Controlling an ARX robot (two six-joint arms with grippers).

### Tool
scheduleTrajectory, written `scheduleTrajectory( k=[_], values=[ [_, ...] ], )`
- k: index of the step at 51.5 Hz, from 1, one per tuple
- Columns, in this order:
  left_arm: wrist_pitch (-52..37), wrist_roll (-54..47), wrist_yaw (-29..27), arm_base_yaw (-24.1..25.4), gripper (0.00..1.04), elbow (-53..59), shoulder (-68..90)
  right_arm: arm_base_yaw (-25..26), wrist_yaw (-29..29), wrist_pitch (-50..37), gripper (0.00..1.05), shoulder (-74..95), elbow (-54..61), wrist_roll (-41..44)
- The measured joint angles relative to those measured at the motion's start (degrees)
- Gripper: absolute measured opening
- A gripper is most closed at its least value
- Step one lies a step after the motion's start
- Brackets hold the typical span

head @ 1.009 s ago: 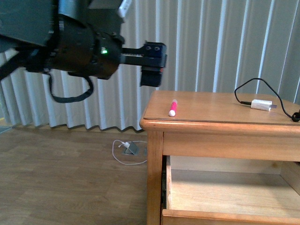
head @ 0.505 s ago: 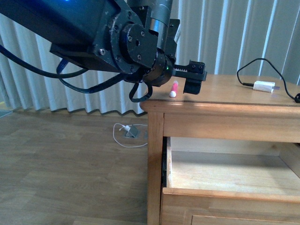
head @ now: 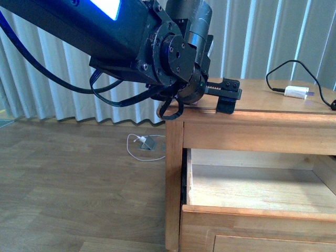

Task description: Place pink marker in drawer with both arms

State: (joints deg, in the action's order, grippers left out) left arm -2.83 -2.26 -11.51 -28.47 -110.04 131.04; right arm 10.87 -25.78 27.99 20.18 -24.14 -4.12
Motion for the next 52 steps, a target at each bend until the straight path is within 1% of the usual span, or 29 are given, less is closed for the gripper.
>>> scheduleTrajectory(
  k=[4, 7, 11, 17, 19, 24, 30, 36, 39, 45, 50, 52],
  values=[
    [0.26, 0.17, -0.13, 0.0, 0.76, 0.0, 0.0, 0.0, 0.0, 0.0, 0.96, 0.0, 0.0, 0.0],
    [0.79, 0.26, -0.5, 0.0, 0.62, 0.0, 0.0, 0.0, 0.0, 0.0, 0.96, 0.0, 0.0, 0.0],
    [0.96, 0.26, -0.79, 0.04, 0.47, 0.17, -0.02, 0.0, -0.02, 0.0, 0.96, 0.0, 0.0, 0.0],
    [-0.15, -0.13, -0.5, 0.48, 0.21, 3.21, -1.66, 0.0, 0.0, 0.0, 0.96, 0.0, 0.0, 0.0],
    [-0.68, -0.33, 0.02, 0.68, 0.17, 4.11, -2.27, 0.0, 0.0, 0.0, 0.96, 0.0, 0.0, 0.0],
    [-3.15, -2.1, 3.04, 1.4, 0.15, 7.61, -4.26, 0.0, 0.0, 0.0, 0.96, 0.0, 0.0, 0.0],
    [-7.72, -5.4, 10.49, 2.51, 0.15, 13.07, -7.28, 0.0, -0.02, 0.0, 0.96, 0.0, 0.0, 0.0],
    [-12.55, -8.63, 19.34, 3.96, 0.15, 19.74, -11.32, 0.0, 0.0, 0.0, 0.96, 0.0, 0.0, 0.0],
    [-13.44, -9.7, 24.0, 4.61, 0.15, 22.1, -13.46, 0.0, 0.0, 0.0, 0.96, 0.0, 0.0, 0.0],
    [-13.44, -11.67, 31.45, 5.64, 0.15, 25.68, -17.99, 0.0, 0.0, 0.0, 0.96, 0.0, 0.0, 0.0],
    [-12.96, -13.51, 36.7, 6.03, 0.15, 27.87, -20.92, 0.0, -0.02, 0.0, 0.96, 0.0, 0.0, 0.0],
    [-12.79, -14.25, 37.97, 6.01, 0.15, 28.5, -21.46, 0.0, -0.02, 0.0, 0.96, 0.0, 0.0, 0.0]
  ],
)
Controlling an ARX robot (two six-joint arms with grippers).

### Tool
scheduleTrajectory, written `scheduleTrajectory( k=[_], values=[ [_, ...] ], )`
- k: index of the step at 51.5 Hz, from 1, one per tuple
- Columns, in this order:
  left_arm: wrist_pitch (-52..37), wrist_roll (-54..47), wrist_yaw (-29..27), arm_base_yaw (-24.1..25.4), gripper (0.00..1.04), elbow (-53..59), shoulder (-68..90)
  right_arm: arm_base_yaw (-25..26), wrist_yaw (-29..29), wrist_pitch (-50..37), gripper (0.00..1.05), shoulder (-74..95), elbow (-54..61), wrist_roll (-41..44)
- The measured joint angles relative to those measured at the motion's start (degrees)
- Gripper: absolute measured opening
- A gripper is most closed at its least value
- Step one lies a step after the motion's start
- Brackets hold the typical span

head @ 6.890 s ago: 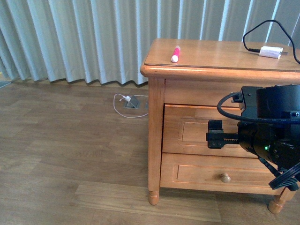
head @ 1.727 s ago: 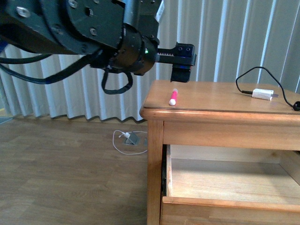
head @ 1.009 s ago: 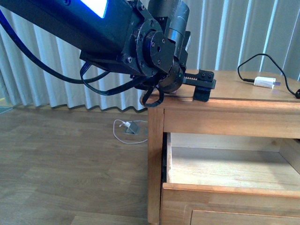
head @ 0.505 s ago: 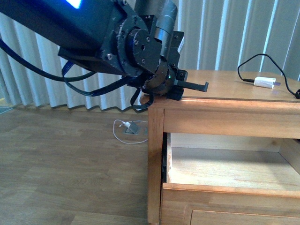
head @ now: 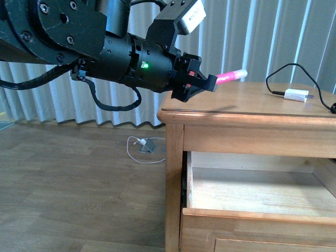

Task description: Place pink marker in drawer with both arms

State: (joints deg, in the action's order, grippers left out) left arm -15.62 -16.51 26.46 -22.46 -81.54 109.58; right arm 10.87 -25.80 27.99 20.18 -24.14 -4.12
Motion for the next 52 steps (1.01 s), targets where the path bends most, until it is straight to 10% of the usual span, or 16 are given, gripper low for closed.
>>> scheduleTrajectory(
  k=[39, 52],
  values=[
    [-0.55, -6.12, -3.65, -9.75, 0.15, -1.01, 9.86, 0.0, 0.02, 0.0, 0.96, 0.0, 0.0, 0.0],
    [-5.16, -5.05, -9.97, -9.77, 0.52, -0.55, 9.97, 0.0, 0.0, 0.0, 0.96, 0.0, 0.0, 0.0]
  ],
)
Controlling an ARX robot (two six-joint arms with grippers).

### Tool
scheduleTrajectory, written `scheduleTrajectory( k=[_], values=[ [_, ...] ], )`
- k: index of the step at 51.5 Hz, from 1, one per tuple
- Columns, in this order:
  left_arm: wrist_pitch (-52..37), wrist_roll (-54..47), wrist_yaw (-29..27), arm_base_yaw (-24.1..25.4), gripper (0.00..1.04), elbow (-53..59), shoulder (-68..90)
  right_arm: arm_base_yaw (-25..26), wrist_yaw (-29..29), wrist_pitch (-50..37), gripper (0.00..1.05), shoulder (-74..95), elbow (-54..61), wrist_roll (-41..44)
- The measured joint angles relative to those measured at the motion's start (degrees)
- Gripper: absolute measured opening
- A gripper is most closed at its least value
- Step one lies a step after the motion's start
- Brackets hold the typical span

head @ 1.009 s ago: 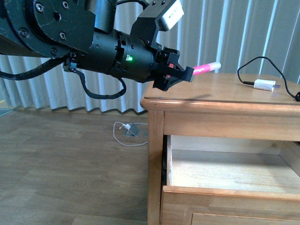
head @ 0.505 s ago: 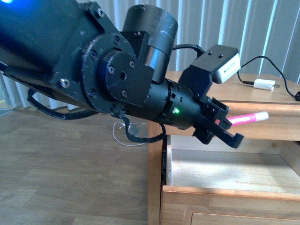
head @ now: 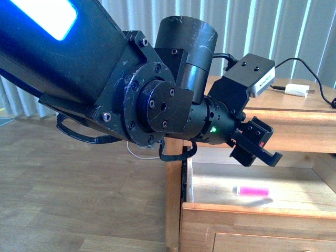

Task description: Place pink marker in drawer with both arms

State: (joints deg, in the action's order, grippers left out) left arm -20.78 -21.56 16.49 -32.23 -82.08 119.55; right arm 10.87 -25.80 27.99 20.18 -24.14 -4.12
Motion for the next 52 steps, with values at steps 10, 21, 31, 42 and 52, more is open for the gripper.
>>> scheduleTrajectory(
  k=[10, 21, 31, 42, 52],
  values=[
    [-6.25, 3.32, -7.65, 1.79, 0.86, 7.89, -4.52, 0.0, 0.02, 0.0, 0.96, 0.0, 0.0, 0.0],
    [-6.49, 8.07, -15.67, 5.97, 0.98, 18.1, -15.32, 0.0, 0.02, 0.0, 0.96, 0.0, 0.0, 0.0],
    [-7.34, 11.65, -18.14, 9.73, 0.99, 30.95, -29.57, 0.0, 0.0, 0.0, 0.96, 0.0, 0.0, 0.0],
    [-7.69, 15.67, -19.71, 12.68, 0.99, 45.35, -47.15, 0.0, 0.02, 0.0, 0.96, 0.0, 0.0, 0.0],
    [-0.83, 21.4, -21.49, 16.5, 0.99, 58.36, -65.31, 0.0, 0.0, 0.0, 0.96, 0.0, 0.0, 0.0]
  ],
)
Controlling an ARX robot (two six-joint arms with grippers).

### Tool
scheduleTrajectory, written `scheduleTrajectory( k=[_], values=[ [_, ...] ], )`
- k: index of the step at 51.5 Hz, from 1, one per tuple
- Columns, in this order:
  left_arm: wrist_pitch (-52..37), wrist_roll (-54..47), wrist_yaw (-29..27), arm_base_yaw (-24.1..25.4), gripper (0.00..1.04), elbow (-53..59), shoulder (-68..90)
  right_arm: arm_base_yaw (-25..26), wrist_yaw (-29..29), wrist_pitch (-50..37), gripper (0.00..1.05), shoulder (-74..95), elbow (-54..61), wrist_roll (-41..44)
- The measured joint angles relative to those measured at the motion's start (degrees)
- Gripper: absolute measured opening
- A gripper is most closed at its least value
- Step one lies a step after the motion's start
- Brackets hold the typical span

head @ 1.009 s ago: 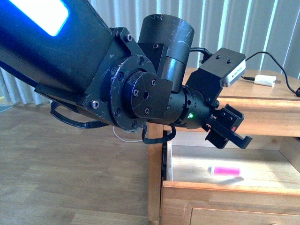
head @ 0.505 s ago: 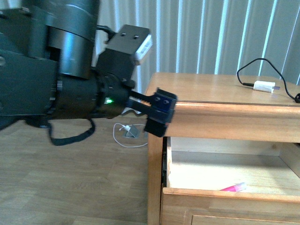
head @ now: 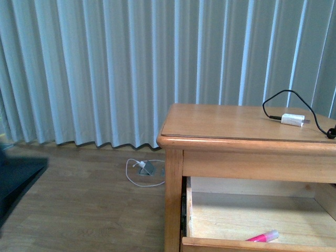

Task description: Place pink marker in drawer with both arms

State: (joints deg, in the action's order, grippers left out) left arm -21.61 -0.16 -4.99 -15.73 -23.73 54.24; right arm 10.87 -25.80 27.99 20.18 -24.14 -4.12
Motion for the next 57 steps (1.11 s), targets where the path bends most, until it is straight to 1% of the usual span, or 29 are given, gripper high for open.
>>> scheduleTrajectory(
  k=[6, 10, 21, 22, 23, 24, 26, 34, 35, 36, 37, 39, 40, 43, 46, 47, 57],
  values=[
    [6.78, 4.07, 0.02, 3.85, 0.99, 5.9, -12.02, 0.0, 0.02, 0.0, 0.96, 0.0, 0.0, 0.0],
    [8.61, 6.29, -0.48, 5.73, 0.99, 7.76, -17.18, 0.0, 0.02, 0.0, 0.96, 0.0, 0.0, 0.0],
    [8.61, 7.13, 0.0, 5.86, 0.99, 7.78, -17.84, 0.0, 0.02, 0.0, 0.96, 0.0, 0.0, 0.0],
    [6.91, 6.1, -1.64, 5.73, 0.96, 8.37, -17.88, 0.0, 0.02, 0.0, 0.96, 0.0, 0.0, 0.0],
    [3.45, 5.09, -3.19, 5.75, 0.9, 9.62, -18.16, 0.0, 0.0, 0.0, 0.96, 0.0, 0.0, 0.0],
    [0.72, 3.96, -3.72, 5.97, 0.85, 10.86, -18.62, 0.0, 0.0, 0.0, 0.96, 0.0, 0.0, 0.0],
    [-0.85, 2.89, -3.67, 6.45, 0.78, 12.15, -19.54, 0.0, 0.02, 0.0, 0.96, 0.0, 0.0, 0.0],
    [-0.96, 1.27, -1.68, 8.76, 0.49, 15.67, -23.5, 0.0, 0.02, 0.0, 0.96, 0.0, 0.0, 0.0],
    [-0.76, 1.18, -1.27, 9.14, 0.44, 16.17, -24.17, 0.0, 0.02, 0.0, 0.96, 0.0, 0.0, 0.0],
    [-0.68, 1.16, -1.16, 9.27, 0.42, 16.33, -24.41, 0.0, 0.02, 0.0, 0.96, 0.0, 0.0, 0.0],
    [-0.44, 1.07, -0.7, 9.73, 0.38, 16.66, -24.92, 0.0, 0.02, 0.0, 0.96, 0.0, 0.0, 0.0],
    [0.11, 0.92, 2.99, 11.87, 0.31, 17.22, -26.01, 0.0, 0.02, 0.0, 0.96, 0.0, 0.0, 0.0],
    [0.35, 0.81, 3.93, 12.98, 0.28, 17.53, -26.51, 0.0, 0.02, 0.0, 0.96, 0.0, 0.0, 0.0],
    [0.94, 0.68, 4.57, 14.95, 0.17, 18.27, -27.96, 0.0, 0.02, 0.0, 0.96, 0.0, 0.0, 0.0],
    [1.53, 0.66, 4.55, 15.5, 0.06, 18.82, -29.29, 0.0, 0.02, 0.0, 0.96, 0.0, 0.0, 0.0],
    [1.79, 0.76, 4.7, 15.52, 0.04, 19.02, -29.75, 0.0, 0.02, 0.0, 0.96, 0.0, 0.0, 0.0],
    [4.37, 0.5, 4.98, 15.58, 0.04, 20.72, -33.92, 0.0, 0.02, 0.0, 0.96, 0.0, 0.0, 0.0]
  ],
)
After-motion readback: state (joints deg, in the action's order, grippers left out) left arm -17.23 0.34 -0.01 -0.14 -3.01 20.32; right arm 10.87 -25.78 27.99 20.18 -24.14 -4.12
